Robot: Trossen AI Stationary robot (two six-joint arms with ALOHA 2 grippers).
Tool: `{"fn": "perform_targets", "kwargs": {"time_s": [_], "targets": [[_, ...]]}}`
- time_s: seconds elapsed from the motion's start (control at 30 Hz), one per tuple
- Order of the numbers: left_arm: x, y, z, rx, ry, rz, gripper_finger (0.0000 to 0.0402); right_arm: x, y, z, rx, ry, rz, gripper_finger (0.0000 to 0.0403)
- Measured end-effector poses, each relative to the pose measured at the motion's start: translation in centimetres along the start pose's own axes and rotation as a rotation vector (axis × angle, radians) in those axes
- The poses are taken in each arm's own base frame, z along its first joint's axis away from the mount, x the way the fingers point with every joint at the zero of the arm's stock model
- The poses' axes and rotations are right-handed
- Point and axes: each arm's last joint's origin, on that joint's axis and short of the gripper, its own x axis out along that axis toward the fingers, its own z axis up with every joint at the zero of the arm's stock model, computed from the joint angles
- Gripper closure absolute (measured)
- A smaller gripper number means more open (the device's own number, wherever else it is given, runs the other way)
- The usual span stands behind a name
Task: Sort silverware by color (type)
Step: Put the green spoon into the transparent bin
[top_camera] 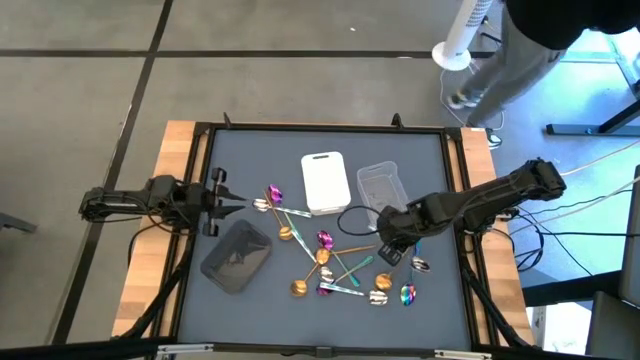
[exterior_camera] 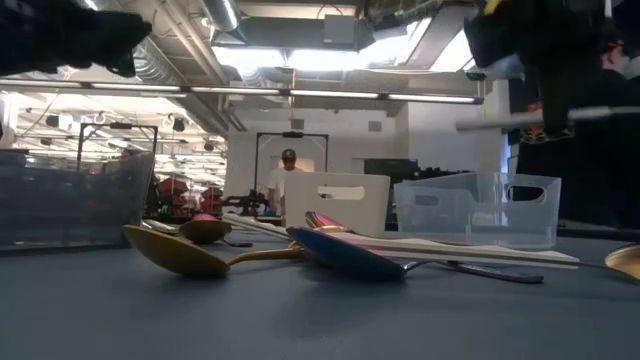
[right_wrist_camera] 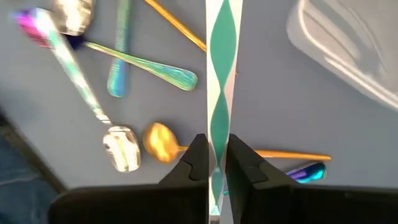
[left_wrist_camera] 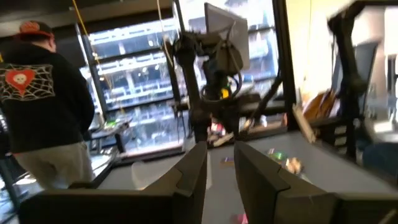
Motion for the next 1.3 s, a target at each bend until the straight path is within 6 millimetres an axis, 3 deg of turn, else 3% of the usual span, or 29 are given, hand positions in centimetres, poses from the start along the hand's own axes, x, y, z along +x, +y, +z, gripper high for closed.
{"fn": "perform_targets", "kwargs": {"time_s": [0.4, 0.77, 0.97, 1.3], "targets": [[0.7, 0.2, 0.9, -0.039, -0.087, 0.011, 0.0326, -2.8, 0.5, 1.3, -0.213, -0.192, -0.104, 0.0387], [2.0, 0.3, 0.4, -0.046, -0.046, 0.075, 0.0326, -3.5, -3.4, 6.1, -0.226, -0.407, -0.352, 0.0387], [2.8, 0.3, -0.2, -0.126, 0.002, 0.087, 0.0326, -0.9, -5.2, 7.8, -0.263, -0.484, -0.338, 0.0386], [4.7, 0.7, 0.3, -0.173, 0.054, 0.157, 0.0326, 2.9, -8.2, 7.9, -0.201, -0.511, -0.344, 0.0386]]}}
